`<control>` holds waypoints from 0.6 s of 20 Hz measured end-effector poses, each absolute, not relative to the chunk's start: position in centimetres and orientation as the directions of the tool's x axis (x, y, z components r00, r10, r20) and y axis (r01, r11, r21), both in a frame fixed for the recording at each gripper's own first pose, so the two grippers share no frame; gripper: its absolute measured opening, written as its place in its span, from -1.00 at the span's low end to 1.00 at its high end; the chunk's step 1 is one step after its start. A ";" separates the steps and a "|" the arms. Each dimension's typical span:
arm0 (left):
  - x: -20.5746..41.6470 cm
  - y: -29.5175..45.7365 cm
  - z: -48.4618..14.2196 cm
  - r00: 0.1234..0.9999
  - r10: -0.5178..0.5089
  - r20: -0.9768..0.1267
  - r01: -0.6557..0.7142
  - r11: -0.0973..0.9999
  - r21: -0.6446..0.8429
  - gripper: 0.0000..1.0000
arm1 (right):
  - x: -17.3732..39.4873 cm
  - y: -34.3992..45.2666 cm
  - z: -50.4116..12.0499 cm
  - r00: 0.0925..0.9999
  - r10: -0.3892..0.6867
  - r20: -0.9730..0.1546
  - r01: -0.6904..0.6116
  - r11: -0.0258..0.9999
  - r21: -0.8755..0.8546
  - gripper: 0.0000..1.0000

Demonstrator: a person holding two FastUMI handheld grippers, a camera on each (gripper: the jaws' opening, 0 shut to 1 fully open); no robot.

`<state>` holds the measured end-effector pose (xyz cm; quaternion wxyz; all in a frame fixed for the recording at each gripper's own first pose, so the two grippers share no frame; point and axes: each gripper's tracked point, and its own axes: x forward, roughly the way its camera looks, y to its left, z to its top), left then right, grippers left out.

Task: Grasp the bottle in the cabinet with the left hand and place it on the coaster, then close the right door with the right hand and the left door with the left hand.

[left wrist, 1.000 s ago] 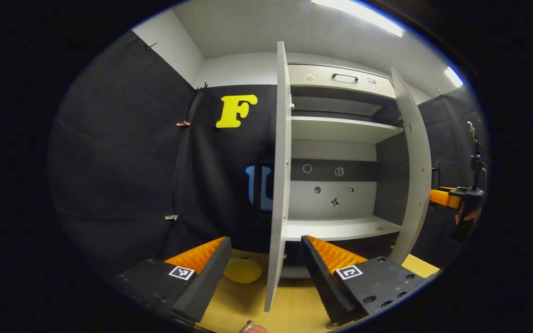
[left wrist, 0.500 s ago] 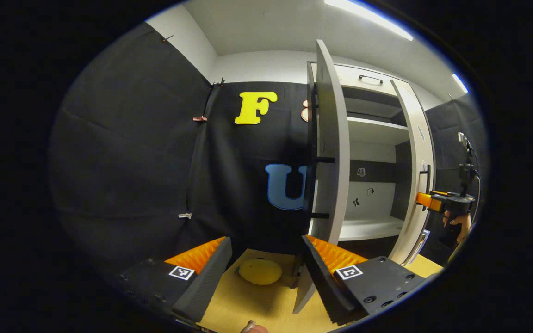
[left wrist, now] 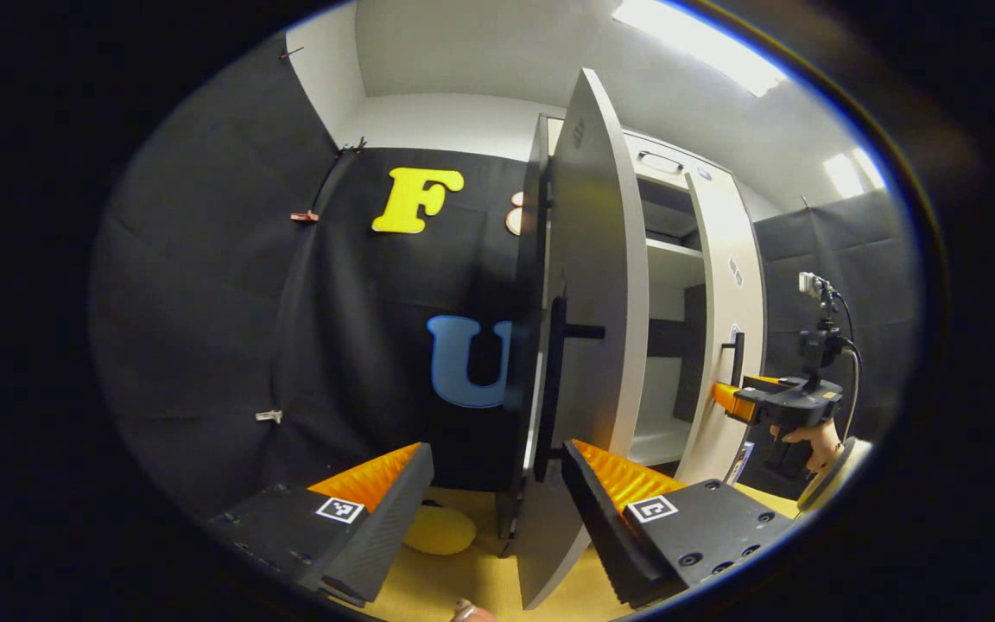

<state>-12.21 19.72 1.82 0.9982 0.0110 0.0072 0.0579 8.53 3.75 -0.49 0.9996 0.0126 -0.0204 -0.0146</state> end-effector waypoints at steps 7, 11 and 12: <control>-11.0 17.8 2.7 1.000 -0.002 0.010 0.002 0.999 0.034 0.87 | 1.6 1.7 -0.1 0.996 -0.066 0.052 0.065 0.998 0.014 0.94; -9.8 14.8 2.0 0.996 -0.093 0.002 0.093 0.991 -0.099 0.88 | 1.0 -0.5 1.1 0.991 -0.110 0.072 0.110 0.994 0.006 0.95; -9.4 14.0 2.1 0.994 -0.107 0.004 0.107 0.989 -0.106 0.88 | 1.0 -0.9 1.3 0.991 -0.112 0.070 0.112 0.994 0.006 0.95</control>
